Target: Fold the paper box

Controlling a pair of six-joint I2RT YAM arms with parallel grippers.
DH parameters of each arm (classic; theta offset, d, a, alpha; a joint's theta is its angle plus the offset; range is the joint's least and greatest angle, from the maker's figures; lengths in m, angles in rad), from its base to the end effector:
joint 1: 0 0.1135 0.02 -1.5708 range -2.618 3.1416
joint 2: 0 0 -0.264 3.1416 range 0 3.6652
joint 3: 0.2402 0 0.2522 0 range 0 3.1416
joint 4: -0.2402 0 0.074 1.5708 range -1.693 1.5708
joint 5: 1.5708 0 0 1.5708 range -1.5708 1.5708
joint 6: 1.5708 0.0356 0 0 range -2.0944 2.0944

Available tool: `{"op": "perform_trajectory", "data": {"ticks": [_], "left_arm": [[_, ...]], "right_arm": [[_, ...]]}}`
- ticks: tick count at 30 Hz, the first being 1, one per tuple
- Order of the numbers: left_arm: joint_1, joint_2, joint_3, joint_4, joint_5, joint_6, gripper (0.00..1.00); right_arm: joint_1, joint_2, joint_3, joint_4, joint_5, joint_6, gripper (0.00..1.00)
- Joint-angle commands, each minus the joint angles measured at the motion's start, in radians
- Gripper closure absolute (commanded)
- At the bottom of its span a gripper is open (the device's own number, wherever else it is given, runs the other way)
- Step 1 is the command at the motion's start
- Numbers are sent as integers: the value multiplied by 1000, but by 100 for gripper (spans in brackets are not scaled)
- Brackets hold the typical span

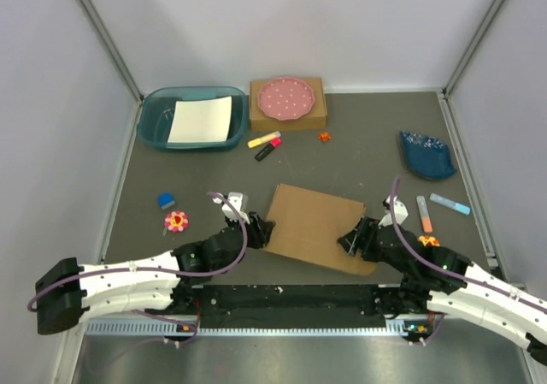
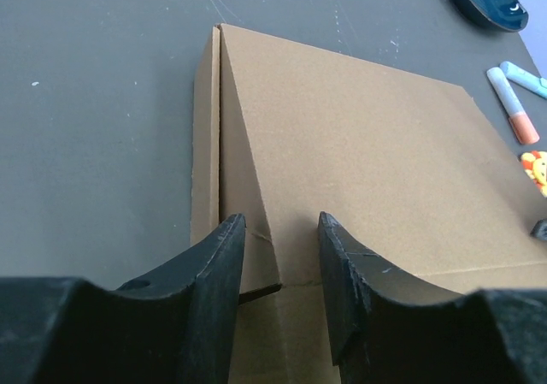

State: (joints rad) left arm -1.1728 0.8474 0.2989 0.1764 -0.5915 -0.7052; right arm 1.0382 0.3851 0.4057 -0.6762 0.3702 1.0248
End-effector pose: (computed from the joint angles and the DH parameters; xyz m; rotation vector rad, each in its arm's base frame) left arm 0.0888 -0.1601 0.1972 0.0555 1.9394 -0.7054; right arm 0.0639 0.0830 0.2124 0.1940 2.2695 0.7403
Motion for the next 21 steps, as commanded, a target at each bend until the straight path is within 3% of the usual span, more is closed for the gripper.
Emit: {"op": "perform_trajectory", "data": {"ticks": [1, 10, 15, 21], "left_arm": [[-4, 24, -37, -100, 41, -10, 55], [16, -64, -7, -150, -13, 35, 49], [73, -90, -9, -163, 35, 47, 48], [127, -107, -32, -132, 139, 30, 41]], "right_arm": [[8, -17, -54, 76, -62, 24, 33], [8, -196, -116, 80, -31, 35, 33], [8, -137, -65, 35, -16, -5, 32], [8, -81, -45, 35, -16, -11, 32]]}}
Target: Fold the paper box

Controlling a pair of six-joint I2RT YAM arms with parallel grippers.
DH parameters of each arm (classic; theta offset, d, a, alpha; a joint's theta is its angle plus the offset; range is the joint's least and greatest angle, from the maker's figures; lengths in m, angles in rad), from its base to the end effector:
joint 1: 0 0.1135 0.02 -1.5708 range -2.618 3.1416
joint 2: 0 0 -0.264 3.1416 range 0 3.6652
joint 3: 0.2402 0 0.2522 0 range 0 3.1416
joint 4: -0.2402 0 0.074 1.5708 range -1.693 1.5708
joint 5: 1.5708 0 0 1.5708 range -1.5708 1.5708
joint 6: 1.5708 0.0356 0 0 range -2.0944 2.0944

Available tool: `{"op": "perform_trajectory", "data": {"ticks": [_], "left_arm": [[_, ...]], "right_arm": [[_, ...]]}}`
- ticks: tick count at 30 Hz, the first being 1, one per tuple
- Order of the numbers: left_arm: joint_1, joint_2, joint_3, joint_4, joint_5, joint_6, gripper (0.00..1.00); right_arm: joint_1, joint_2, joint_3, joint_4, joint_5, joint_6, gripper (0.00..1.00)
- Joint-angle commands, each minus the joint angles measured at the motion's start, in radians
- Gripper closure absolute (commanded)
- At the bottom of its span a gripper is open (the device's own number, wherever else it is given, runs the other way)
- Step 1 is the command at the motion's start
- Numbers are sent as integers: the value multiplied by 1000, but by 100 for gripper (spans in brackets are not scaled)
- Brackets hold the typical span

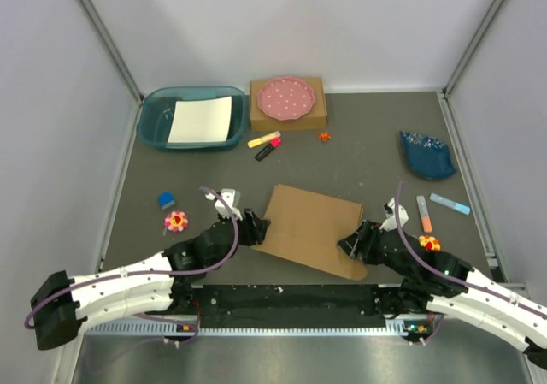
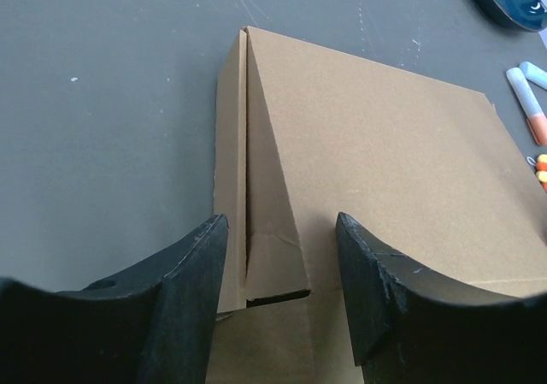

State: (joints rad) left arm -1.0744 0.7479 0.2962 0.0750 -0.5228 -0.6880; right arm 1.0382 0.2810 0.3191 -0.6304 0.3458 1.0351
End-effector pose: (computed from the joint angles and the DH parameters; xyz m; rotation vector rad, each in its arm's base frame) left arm 0.0968 -0.1415 0.2015 0.0260 1.9547 -0.6814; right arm 0.0602 0.0783 0.1960 0.2043 2.2350 0.8254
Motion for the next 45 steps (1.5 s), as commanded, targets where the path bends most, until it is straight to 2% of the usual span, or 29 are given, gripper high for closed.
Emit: {"op": "perform_trajectory", "data": {"ticks": [1, 5, 13, 18, 23, 25, 26, 29, 35, 37, 38, 39, 40, 41, 42, 45], "left_arm": [[31, -7, -34, -20, 89, 8, 42], [31, 7, -52, 43, 234, -16, 44], [31, 60, -57, 105, 359, -70, 46], [33, 33, -43, 34, 235, -39, 43], [37, 34, -16, -29, 218, -18, 43], [37, 9, 1, -70, 166, -18, 41], [37, -7, 10, -145, 102, -16, 40], [37, -83, 47, -225, -41, 10, 38], [45, -145, 165, -362, -203, 79, 35], [45, -151, 184, -281, -151, 99, 36], [45, -153, 173, -223, -107, 128, 37], [45, -156, 138, -161, 14, 136, 39], [45, -150, 115, -23, 67, 137, 40], [45, -137, 101, 21, 120, 122, 41], [45, -121, 92, 55, 162, 108, 42], [45, -24, 83, 72, 280, 70, 49]], "right_arm": [[8, 23, 40, -11, 9, -21, 32], [10, 18, 37, -6, 10, -20, 32], [8, 27, 35, 9, 10, -21, 32], [8, 38, 37, 11, 10, -24, 31], [8, 30, 58, -15, 18, -47, 30], [8, 30, 115, -99, 60, -59, 29], [8, 35, 141, -130, 79, -66, 28], [8, 46, 251, -221, 140, -98, 25], [6, 191, 460, -327, 223, -174, 24], [8, 201, 450, -220, 155, -228, 32], [8, 187, 418, -151, 107, -246, 39], [8, 172, 337, 6, 57, -257, 58], [8, 138, 290, 62, -5, -241, 70], [8, 123, 206, 113, -20, -218, 93], [8, 109, 163, 151, -33, -196, 100], [8, 66, 36, 235, -73, -121, 100]]}}
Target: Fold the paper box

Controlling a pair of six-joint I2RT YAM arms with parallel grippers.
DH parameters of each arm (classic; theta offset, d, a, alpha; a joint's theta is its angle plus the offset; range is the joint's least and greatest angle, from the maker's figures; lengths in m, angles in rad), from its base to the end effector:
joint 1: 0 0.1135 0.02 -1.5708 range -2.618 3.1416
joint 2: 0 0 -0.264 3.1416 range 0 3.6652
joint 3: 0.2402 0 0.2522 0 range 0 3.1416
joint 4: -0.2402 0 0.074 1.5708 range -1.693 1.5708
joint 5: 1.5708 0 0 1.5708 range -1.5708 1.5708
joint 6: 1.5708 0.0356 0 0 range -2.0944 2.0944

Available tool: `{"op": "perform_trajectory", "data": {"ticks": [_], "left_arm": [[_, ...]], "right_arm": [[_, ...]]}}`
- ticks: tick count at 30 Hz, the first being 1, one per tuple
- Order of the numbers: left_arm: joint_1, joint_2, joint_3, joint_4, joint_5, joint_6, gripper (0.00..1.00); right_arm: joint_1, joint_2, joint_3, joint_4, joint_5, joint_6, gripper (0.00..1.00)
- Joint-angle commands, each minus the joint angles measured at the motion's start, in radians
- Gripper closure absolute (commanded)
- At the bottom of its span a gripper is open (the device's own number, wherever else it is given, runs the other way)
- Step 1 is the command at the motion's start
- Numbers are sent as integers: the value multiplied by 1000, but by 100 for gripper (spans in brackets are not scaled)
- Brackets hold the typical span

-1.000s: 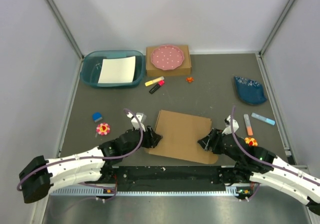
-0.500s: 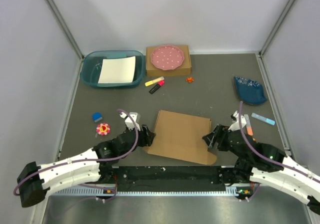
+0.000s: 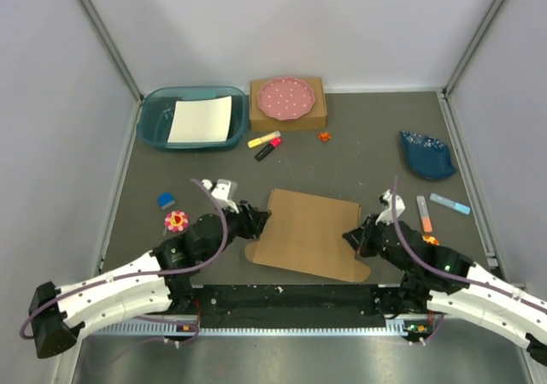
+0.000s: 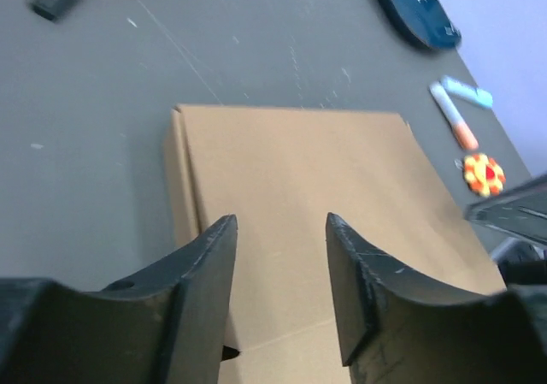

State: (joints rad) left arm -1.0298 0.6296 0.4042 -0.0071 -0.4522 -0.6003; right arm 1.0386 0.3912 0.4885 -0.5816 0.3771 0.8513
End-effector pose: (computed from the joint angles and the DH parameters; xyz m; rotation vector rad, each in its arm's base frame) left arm 0.0967 -0.1308 0.2483 0.0642 1.8437 -0.7583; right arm 0.0665 0.0870 0.2478 0.0446 2.1138 0.7932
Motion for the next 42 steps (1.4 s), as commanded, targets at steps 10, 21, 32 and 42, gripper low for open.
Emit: {"op": "perform_trajectory", "data": {"ticks": [10, 21, 32, 42], "left_arm": [[0, 312, -202, 225, 267, -133, 55], [4, 34, -124, 85, 6, -96, 38], [73, 103, -54, -41, -50, -76, 17], [74, 275, -165, 248, 116, -147, 16]], "right_arm": [[8, -40, -306, 140, -139, 281, 100], [8, -98, -73, 62, 2, 132, 59], [8, -9, 56, -322, 240, 293, 17], [5, 155, -48, -160, 191, 336, 15]]}}
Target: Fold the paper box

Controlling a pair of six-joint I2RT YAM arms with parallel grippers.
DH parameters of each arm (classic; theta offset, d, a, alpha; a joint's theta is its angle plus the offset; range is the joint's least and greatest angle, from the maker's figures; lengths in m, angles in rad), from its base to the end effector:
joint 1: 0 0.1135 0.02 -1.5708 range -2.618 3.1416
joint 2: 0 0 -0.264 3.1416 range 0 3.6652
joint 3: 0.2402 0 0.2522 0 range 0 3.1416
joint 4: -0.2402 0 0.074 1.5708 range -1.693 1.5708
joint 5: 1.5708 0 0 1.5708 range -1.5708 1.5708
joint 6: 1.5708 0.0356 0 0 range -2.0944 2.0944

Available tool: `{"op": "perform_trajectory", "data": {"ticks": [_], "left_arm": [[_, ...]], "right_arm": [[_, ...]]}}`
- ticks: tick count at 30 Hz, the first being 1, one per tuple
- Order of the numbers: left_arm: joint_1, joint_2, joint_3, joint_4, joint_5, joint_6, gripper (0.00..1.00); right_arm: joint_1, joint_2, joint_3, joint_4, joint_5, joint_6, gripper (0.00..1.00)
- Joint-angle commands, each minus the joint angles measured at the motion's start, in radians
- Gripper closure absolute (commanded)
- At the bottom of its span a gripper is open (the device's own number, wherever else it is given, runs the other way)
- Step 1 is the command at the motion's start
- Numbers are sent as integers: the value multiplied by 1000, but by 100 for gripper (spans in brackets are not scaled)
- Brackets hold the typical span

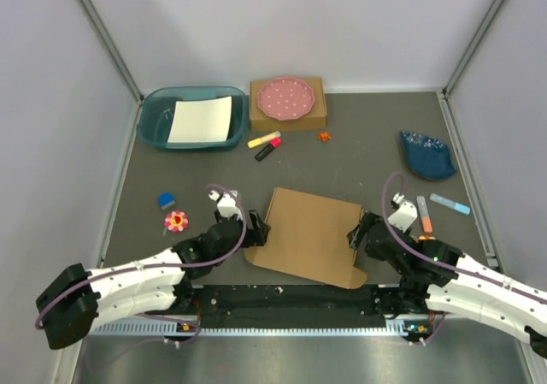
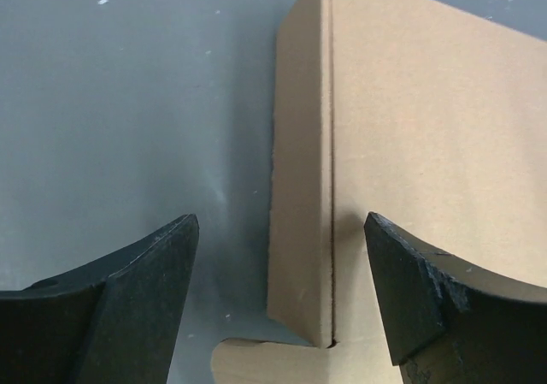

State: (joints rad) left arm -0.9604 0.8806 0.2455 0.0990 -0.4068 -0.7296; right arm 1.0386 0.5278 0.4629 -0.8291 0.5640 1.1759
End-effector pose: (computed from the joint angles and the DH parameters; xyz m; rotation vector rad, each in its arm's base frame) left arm 0.1127 -0.1365 0.1656 -0.0030 2.1164 -0.6069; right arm 0.0699 0.0812 0.2093 0.3946 2.2948 0.4291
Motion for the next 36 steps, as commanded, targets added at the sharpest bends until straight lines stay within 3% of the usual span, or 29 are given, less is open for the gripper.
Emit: {"op": "perform_trajectory", "data": {"ticks": [1, 9, 12, 16, 19, 29, 36], "left_arm": [[5, 34, -5, 157, 80, -11, 16], [5, 113, -25, 215, 92, -16, 20], [12, 141, -12, 226, 72, -4, 21], [63, 204, 15, 258, 65, 10, 23], [107, 280, 52, 298, 88, 21, 26], [230, 517, 161, 418, 204, 27, 41], [246, 503, 156, 406, 264, 32, 51]], "right_arm": [[3, 49, -33, 116, -7, 2, 15], [-92, 195, -142, 514, -169, -139, 20], [-150, 265, -139, 639, -210, -208, 28], [-230, 389, -90, 761, -251, -306, 51], [-278, 506, -40, 853, -302, -387, 58], [-380, 767, 66, 961, -388, -482, 61], [-407, 798, 65, 955, -446, -538, 61]]}}
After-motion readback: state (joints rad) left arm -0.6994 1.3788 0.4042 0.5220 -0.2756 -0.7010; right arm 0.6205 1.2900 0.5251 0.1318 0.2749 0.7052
